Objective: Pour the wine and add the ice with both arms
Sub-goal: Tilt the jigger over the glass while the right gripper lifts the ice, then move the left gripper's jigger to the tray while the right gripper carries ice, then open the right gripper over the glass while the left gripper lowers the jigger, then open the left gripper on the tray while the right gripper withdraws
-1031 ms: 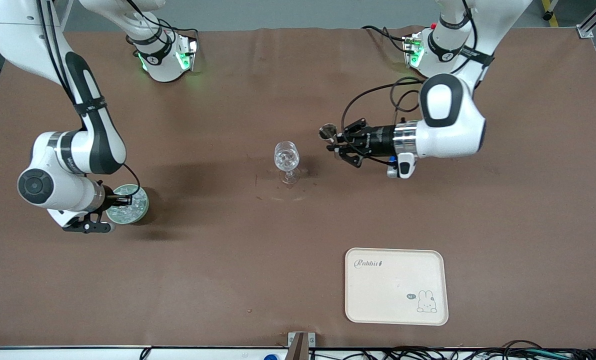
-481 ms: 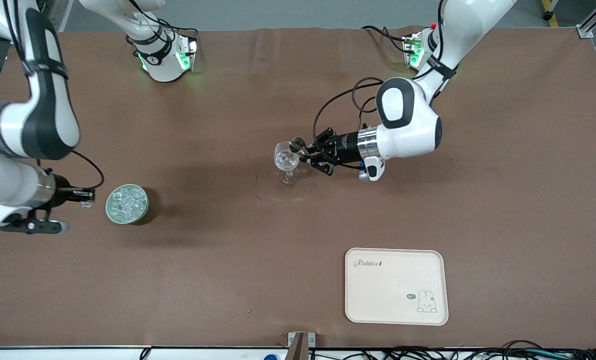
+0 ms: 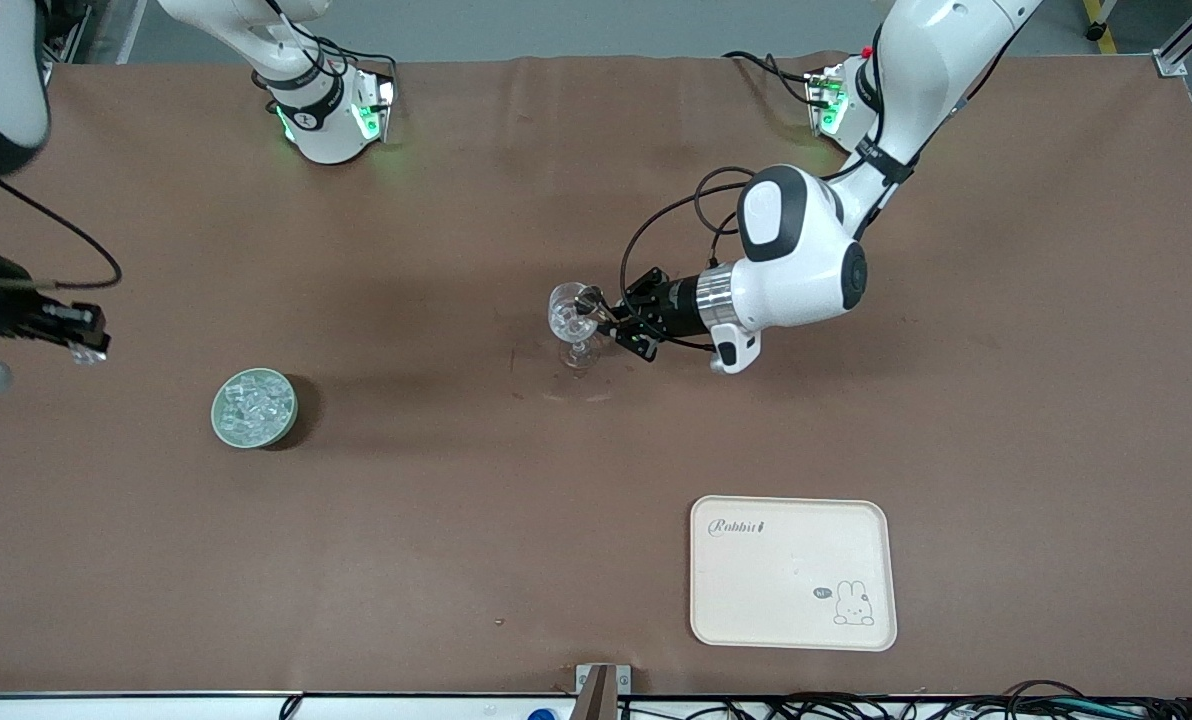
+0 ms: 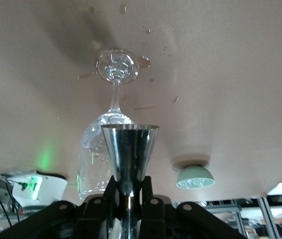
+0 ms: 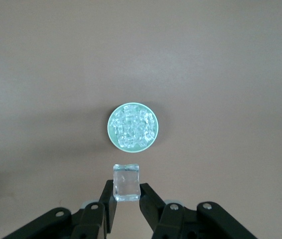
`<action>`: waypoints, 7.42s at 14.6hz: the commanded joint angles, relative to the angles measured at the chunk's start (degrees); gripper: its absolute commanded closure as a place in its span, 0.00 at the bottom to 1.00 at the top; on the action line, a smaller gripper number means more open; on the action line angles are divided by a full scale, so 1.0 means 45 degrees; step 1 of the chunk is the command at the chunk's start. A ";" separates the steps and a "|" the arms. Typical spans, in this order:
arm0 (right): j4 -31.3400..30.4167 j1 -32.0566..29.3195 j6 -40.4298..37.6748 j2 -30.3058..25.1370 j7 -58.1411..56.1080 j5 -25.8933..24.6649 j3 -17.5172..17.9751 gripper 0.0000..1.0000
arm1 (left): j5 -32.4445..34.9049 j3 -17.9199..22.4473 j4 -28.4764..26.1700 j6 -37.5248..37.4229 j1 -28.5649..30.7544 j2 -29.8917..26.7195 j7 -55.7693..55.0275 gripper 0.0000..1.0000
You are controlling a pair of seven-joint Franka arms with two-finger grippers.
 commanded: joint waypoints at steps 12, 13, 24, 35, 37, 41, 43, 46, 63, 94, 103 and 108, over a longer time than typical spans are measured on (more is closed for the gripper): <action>-0.0302 -0.1145 -0.0630 -0.1127 0.0178 0.0074 0.1401 0.98 | 0.4655 -0.0469 0.0748 -0.0777 0.0012 0.0216 -0.1580 0.99; -0.0302 -0.1284 -0.0630 -0.1127 0.0178 0.0074 0.1637 0.98 | 0.4675 -0.0527 0.0768 -0.0777 0.0012 0.0197 -0.1580 0.99; -0.0243 -0.0856 -0.0825 -0.1107 0.0683 0.0093 0.1717 0.98 | 0.2060 -0.0625 0.1021 -0.1088 0.0129 -0.0076 -0.1113 1.00; -0.0204 0.0392 -0.0106 -0.0622 0.9956 0.0835 0.5718 0.98 | -0.4499 0.4819 0.3227 -0.5543 -0.0046 0.0058 0.1604 0.99; -0.0204 0.0860 0.0461 -0.0114 1.1032 0.0835 0.6168 0.98 | -0.4932 0.5447 0.3676 -0.5543 -0.0086 0.0798 0.1623 0.99; -0.0223 0.2052 0.2373 0.1350 1.3456 0.0563 0.6737 0.98 | -0.6998 0.6948 0.5550 -0.5543 -0.0163 0.2693 0.1877 0.98; -0.0224 0.2773 0.3097 0.2053 1.4333 0.0212 0.6737 0.97 | -0.7899 0.7557 0.6583 -0.5524 -0.0164 0.3707 0.2071 0.99; -0.0224 0.3712 0.3899 0.3225 1.5506 -0.0355 0.6737 0.97 | -0.9032 0.8066 0.7135 -0.5524 -0.0125 0.4765 0.3044 0.99; -0.0458 0.4419 0.4156 0.4674 1.6096 -0.1020 0.6756 0.96 | -1.2083 0.9277 0.6667 -0.6422 0.0403 0.7148 0.7929 0.96; -0.0243 0.1784 0.0956 0.1007 1.1652 -0.1059 0.6233 0.00 | -0.1230 1.5138 0.9069 -1.1598 0.0207 0.2174 1.5176 0.00; -0.0263 0.0785 0.0406 -0.1243 0.2451 -0.0883 0.0608 0.00 | 1.0046 0.8810 0.7258 -1.0114 0.0735 -0.2258 1.6720 0.00; -0.0243 0.0085 0.0366 -0.1439 -0.0173 -0.0397 -0.0628 0.00 | 1.0202 0.7989 0.3570 -0.8847 0.0443 -0.5635 1.6721 0.00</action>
